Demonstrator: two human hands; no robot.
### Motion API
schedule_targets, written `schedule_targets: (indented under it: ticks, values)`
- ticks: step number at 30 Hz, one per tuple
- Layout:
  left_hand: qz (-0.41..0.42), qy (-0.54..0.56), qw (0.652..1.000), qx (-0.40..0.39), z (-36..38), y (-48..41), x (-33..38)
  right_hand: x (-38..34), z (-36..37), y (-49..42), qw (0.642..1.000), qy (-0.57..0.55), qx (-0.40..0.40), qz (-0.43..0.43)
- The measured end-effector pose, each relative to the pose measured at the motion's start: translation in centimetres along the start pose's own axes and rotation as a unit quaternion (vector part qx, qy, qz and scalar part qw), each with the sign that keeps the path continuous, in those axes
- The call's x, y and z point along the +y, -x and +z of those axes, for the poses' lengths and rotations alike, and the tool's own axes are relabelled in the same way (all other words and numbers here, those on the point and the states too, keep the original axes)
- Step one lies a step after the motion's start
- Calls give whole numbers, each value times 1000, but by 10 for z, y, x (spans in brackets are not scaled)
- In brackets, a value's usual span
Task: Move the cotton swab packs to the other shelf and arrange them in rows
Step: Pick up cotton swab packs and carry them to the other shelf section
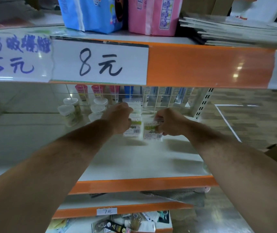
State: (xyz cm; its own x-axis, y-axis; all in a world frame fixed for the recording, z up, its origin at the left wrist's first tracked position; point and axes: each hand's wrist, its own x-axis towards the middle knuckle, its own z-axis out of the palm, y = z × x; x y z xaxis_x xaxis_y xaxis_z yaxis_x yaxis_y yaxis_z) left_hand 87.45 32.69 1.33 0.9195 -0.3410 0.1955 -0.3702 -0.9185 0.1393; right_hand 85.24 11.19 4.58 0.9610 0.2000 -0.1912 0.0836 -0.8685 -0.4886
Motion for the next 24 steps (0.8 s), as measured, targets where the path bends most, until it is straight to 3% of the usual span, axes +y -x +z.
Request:
schedule_targets:
  ticks: [7,11,24]
  values:
    - [-24,7,1000,13,-28,10,-31,-24,32,-10,999,25,-1,-34]
    - [-34,23,999,-7,-35,16,-44,-36,44,-18,992,113,13,-50]
    - [-29,16,999,7,-40,29,-43,-41,60,-33,987,120,100,-27]
